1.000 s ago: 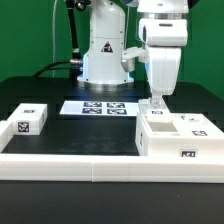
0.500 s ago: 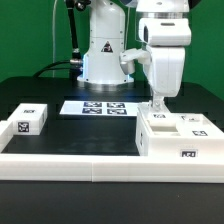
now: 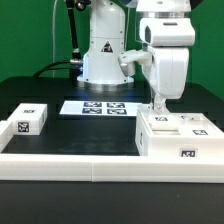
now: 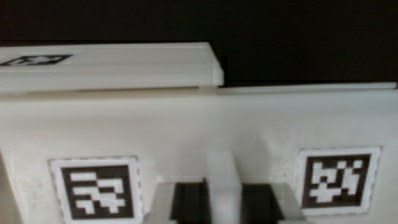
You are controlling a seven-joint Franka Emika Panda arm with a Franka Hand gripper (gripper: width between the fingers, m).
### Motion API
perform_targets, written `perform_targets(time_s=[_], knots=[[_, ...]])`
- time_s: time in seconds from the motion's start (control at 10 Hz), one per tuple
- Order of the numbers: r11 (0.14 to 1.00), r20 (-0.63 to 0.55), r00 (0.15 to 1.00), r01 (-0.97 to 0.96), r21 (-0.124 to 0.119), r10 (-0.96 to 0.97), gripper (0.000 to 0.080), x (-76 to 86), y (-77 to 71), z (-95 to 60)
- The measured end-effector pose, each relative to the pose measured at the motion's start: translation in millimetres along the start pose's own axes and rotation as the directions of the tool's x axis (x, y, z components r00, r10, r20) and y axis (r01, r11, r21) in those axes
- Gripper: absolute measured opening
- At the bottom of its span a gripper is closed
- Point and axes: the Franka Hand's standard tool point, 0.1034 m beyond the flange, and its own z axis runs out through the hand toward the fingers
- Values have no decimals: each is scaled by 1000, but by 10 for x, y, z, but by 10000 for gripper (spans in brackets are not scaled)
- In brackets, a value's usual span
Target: Assemble cabinet
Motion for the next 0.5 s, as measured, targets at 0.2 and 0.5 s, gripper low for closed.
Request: perform_targets(time_s=[0.2, 0.5], knots=[[1000, 0, 1000, 0, 0, 0, 70, 0, 0, 0], [1000, -6, 1000, 10, -8, -10, 70, -3, 224, -8]])
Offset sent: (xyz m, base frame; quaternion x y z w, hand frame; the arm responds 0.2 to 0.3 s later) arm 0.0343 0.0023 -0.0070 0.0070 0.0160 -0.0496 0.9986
